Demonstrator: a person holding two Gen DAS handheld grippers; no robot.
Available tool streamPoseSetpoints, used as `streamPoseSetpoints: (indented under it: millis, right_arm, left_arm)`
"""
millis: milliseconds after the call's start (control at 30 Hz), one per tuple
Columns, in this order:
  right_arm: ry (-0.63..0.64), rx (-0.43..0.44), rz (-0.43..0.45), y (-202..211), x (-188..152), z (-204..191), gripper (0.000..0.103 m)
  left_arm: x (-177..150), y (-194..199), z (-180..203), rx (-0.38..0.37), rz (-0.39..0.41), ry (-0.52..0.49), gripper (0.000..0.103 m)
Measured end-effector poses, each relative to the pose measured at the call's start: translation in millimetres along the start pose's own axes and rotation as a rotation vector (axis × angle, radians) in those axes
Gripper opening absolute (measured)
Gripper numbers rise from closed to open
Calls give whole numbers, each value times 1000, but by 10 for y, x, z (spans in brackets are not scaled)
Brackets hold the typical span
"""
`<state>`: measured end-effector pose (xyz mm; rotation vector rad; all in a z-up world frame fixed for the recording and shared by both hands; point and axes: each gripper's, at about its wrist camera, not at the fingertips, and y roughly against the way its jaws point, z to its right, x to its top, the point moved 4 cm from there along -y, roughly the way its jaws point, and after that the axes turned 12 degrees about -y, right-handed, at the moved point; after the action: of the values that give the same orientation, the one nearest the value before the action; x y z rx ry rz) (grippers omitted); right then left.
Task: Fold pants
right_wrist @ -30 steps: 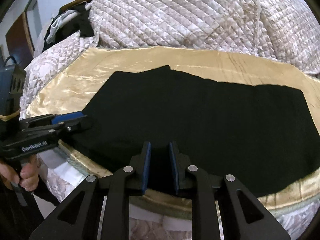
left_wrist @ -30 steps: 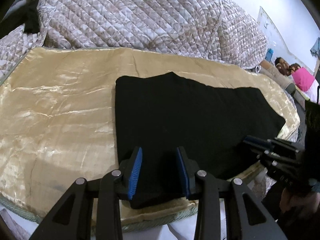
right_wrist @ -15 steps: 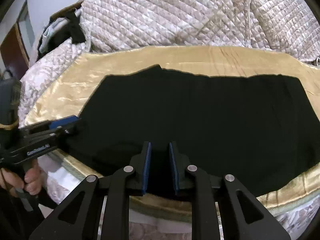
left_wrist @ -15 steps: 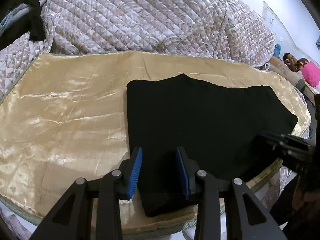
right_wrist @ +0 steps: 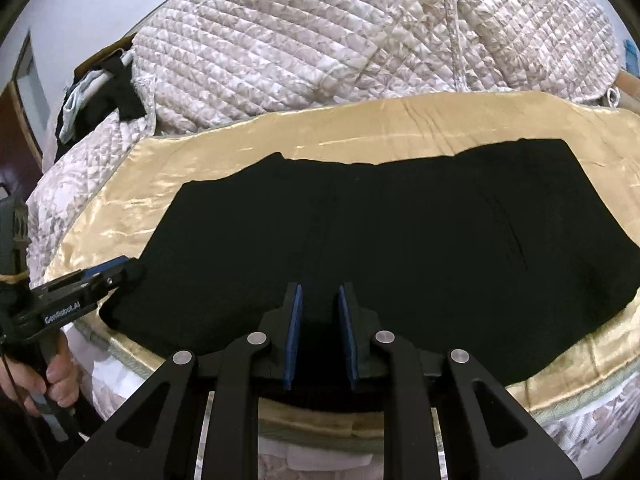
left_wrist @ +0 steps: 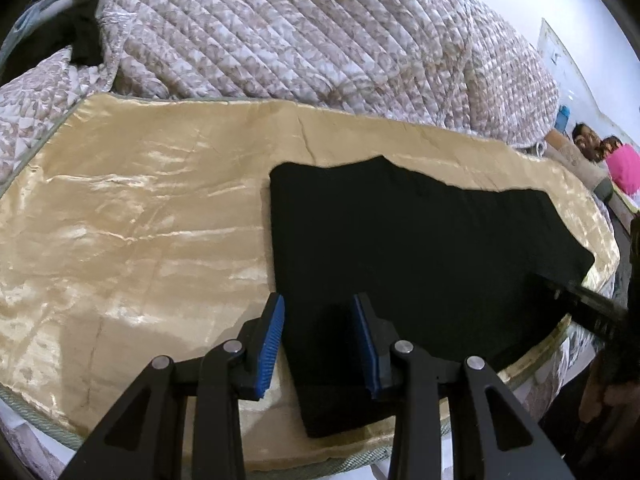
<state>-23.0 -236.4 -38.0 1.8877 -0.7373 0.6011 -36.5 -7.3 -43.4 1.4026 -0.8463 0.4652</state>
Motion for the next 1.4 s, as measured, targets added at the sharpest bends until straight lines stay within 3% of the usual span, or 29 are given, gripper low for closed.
streamPoseSetpoints:
  millis: [200,267,333,500,567,767,833,900,1033,1300,1333,1367,1400]
  right_arm:
    - [-137,-69,69,162,154,380,22]
    - [-183,-92,116,276,228,519,50]
    - [-239,-118,180,429,285,666,58]
    - [-374,-199,349,850,383,1004,58]
    - [-443,-221,369,932,384,1164,58]
    - [-618,-216,322,870,275,1492,58]
    - [-671,-251,312,857,211,1580,58]
    - [-717,-212,302,854,149,1638,58]
    - [-703,-141,281,791,158,1585,58]
    - [-747,-117,277,643,280,1667,60]
    - [-747,-100,278,649,298,1655,56]
    - [-740,-83,283,663,307,1631,44]
    - [-723,-78,287,674,317,1600,39]
  left_arm:
    - [12,19,12,13,0,-20,38]
    - [18,36,-16,4,6,-4,38]
    - [23,49,-26,2,11,2,38]
    - [31,68,11,-8,21,-8,38]
    - [40,76,32,-12,26,-15,38]
    - [49,90,64,-17,30,-22,38]
    - [48,90,61,-16,30,-21,38]
    - [50,84,58,-16,28,-17,38]
    - [51,77,60,-16,27,-22,38]
    - [44,57,49,-17,23,-21,38]
    - [44,55,46,-17,24,-19,38]
    - [45,51,47,-16,24,-19,38]
    - [46,47,45,-14,24,-17,38]
